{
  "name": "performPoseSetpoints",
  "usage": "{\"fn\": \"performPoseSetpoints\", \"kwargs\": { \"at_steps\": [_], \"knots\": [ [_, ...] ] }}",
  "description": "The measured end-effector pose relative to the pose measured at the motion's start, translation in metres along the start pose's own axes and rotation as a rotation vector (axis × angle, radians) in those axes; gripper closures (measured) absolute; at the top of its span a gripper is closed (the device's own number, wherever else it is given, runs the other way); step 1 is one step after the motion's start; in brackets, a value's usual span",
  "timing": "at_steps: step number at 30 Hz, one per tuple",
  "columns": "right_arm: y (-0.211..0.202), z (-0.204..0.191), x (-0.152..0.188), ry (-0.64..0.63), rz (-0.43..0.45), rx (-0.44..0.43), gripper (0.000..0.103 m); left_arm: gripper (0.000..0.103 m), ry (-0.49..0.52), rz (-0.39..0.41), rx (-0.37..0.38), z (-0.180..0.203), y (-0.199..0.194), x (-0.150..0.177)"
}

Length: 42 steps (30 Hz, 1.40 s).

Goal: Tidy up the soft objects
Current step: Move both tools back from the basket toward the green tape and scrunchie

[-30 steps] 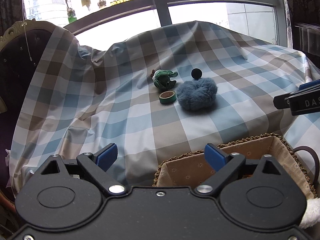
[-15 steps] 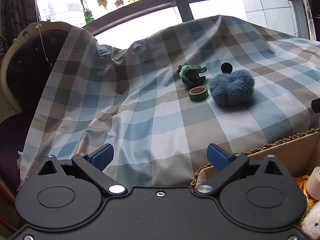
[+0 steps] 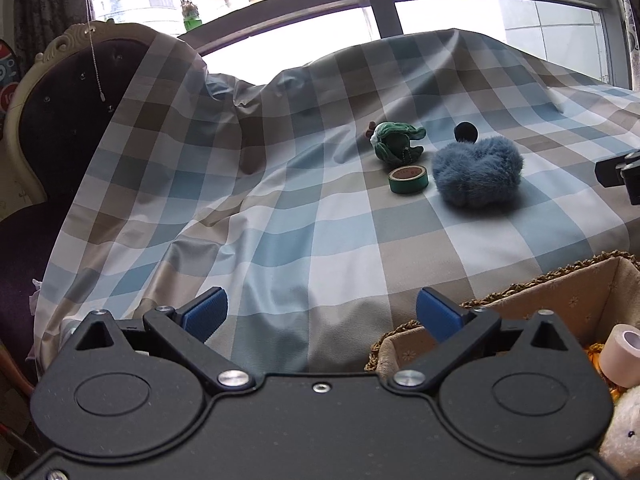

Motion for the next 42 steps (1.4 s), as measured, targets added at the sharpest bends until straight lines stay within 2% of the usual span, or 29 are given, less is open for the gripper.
{"fn": "performPoseSetpoints", "kwargs": {
  "at_steps": [2,5,11,17,23,30,38,42],
  "knots": [
    [0.001,0.0,-0.001,-0.001,0.012,-0.006,0.035,0.004,-0.025,-0.013,0.008,-0.002,0.002,0.001],
    [0.0,0.003,0.0,-0.002,0.024,-0.007,0.033,0.004,0.003,-0.035,0.005,0.002,0.006,0.004],
    [0.003,0.007,0.012,0.007,-0.022,-0.015,0.032,0.004,0.048,-0.043,0.021,0.002,0.005,0.003],
    [0.002,0.019,0.003,0.033,-0.03,-0.035,0.029,0.004,0.041,-0.005,0.03,-0.008,0.008,-0.024],
    [0.009,0.035,-0.017,0.044,-0.003,-0.044,0.023,0.003,0.05,0.018,0.111,0.005,0.031,-0.056],
    [0.047,0.049,-0.037,0.086,-0.023,-0.085,0.022,0.003,0.068,-0.018,0.178,0.037,0.076,-0.077],
    [0.105,0.07,-0.053,0.164,-0.051,-0.11,0.022,0.004,0.049,-0.096,0.192,0.057,0.13,-0.08],
    [0.134,0.081,-0.061,0.195,-0.047,-0.095,0.022,0.004,0.038,-0.125,0.229,0.066,0.15,-0.08]
  ]
}}
Point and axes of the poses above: each gripper's, at about its wrist camera, not at the fingertips, and y roughly the way its jaws point, z to its right, x to its underside, the point moved 5 cm from there along y, roughly the way its jaws point, and after that the axes turned 12 degrees about -x, right-handed, at the moved point
